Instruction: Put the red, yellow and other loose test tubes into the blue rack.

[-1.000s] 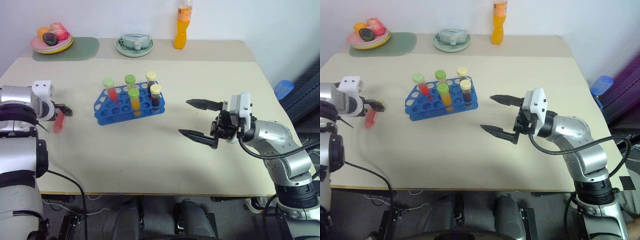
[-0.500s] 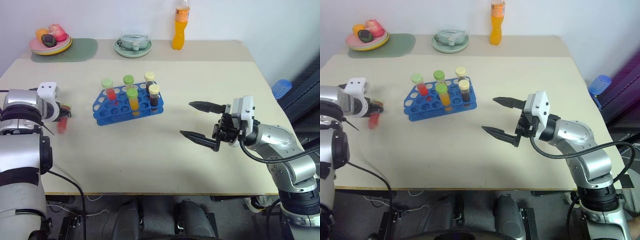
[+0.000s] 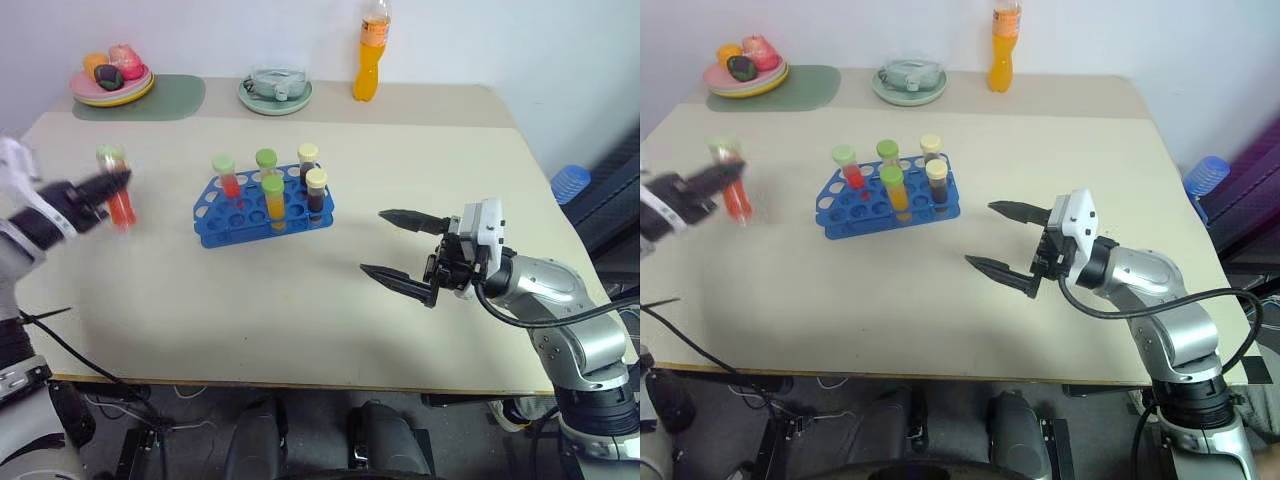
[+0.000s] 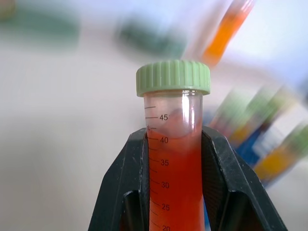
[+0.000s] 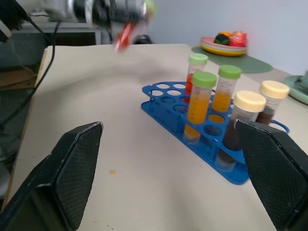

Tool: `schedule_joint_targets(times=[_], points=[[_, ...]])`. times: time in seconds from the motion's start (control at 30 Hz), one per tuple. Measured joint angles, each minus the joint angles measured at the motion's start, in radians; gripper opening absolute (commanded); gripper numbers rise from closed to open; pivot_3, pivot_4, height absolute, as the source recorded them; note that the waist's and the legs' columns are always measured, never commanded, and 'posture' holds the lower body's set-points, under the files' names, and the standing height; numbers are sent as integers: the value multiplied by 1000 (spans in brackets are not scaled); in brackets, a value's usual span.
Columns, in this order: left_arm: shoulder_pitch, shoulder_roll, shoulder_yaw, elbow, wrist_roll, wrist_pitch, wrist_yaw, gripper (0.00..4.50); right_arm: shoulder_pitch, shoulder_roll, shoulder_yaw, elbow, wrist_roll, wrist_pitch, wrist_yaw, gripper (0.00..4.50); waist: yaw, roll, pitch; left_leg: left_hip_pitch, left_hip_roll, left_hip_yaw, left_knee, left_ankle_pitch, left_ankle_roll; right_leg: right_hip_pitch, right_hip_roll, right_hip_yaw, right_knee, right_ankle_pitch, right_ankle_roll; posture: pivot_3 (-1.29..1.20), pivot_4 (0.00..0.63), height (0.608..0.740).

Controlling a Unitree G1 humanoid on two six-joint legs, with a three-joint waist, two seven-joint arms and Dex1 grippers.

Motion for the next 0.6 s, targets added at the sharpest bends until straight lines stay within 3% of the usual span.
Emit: schedule_joint_targets(times=[0.17, 0.37, 0.6], points=[[4, -112, -119, -66, -40, -106, -64, 786, 11, 20, 1, -1, -18, -20, -31, 4500, -8, 0, 0, 0, 0, 0, 0, 0, 0, -1, 1, 0, 0, 0, 0, 0, 150, 740], [-15, -244, -255, 5, 25, -390, -125, 786, 81, 35, -7, -31, -31, -37, -84, 4500, -3, 0, 0, 0, 0, 1, -1, 0, 0, -1, 1, 0, -1, 0, 0, 0, 150, 740], [-21, -259, -352, 240, 160, -728, -218, 786, 159, 43, -32, -86, -63, -76, -152, 4500, -7, 0, 0, 0, 0, 1, -1, 0, 0, -1, 2, 0, -1, 0, 0, 0, 150, 740]])
